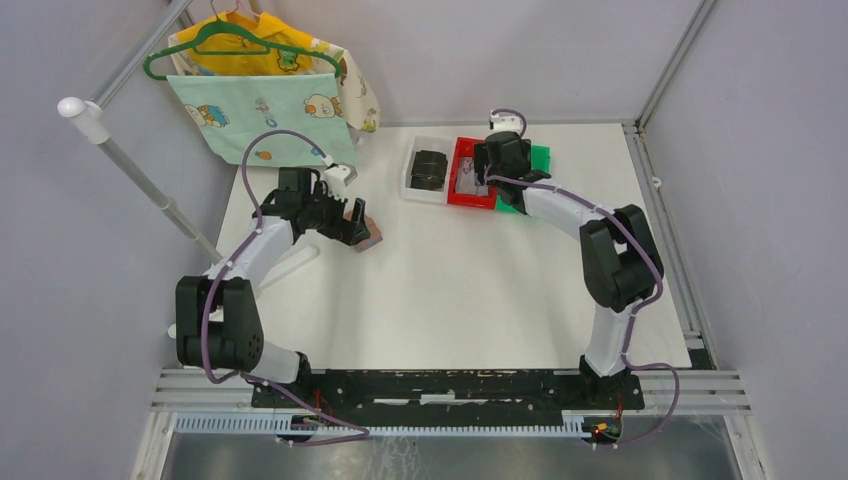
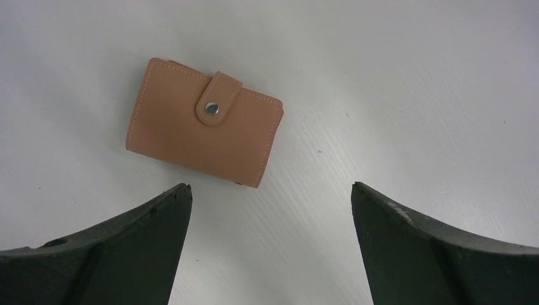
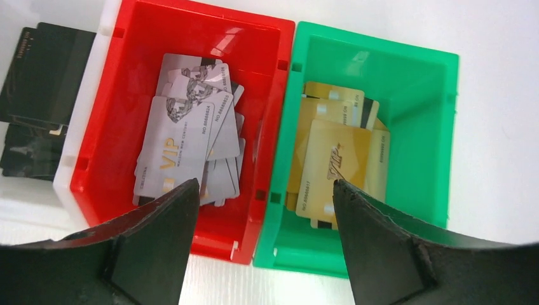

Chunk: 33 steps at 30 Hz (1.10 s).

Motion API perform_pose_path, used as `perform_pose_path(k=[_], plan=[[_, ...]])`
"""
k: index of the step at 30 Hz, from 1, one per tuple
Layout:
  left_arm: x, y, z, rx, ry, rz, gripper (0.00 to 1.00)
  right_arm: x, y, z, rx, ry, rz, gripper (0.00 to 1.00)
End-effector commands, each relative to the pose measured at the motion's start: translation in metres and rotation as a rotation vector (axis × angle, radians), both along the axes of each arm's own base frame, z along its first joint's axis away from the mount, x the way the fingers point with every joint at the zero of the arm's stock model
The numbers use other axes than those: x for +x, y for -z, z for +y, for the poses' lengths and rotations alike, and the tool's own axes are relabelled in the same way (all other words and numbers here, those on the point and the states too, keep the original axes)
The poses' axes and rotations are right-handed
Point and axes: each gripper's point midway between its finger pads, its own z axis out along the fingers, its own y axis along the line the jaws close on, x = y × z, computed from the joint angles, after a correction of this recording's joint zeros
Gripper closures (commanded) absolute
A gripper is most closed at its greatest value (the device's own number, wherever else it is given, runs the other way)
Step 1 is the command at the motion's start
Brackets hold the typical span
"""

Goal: Take the credit cards out of the card holder
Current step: Move the storage box to the center of the board.

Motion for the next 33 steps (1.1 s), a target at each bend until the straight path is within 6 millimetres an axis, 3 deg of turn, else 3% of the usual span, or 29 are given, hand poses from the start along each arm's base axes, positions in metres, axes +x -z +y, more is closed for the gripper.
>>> perform_pose_path(k=[1, 10, 16, 25, 29, 33], plan=[[0.012, -0.005, 0.004, 0.038, 0.027, -0.043, 0.0, 0.021, -0.005, 0.003, -0.044, 0.013, 0.007, 0.19], [0.027, 0.014, 0.013, 0.08, -0.026, -0.018, 0.0, 0.04, 0.014, 0.005, -0.116, 0.011, 0.044, 0.39], [0.048, 0.022, 0.018, 0.115, -0.053, -0.05, 0.0, 0.035, 0.027, 0.0, -0.133, 0.019, 0.062, 0.43], [0.08, 0.035, 0.011, 0.085, -0.108, -0.023, 0.0, 0.001, 0.033, -0.001, -0.028, 0.015, 0.058, 0.63], [0.079, 0.046, 0.006, 0.11, -0.115, -0.002, 0.0, -0.016, 0.035, -0.002, 0.033, 0.018, 0.038, 0.7], [0.067, 0.057, -0.009, 0.121, -0.042, 0.004, 0.03, -0.029, 0.033, 0.004, 0.047, -0.005, 0.022, 0.71]])
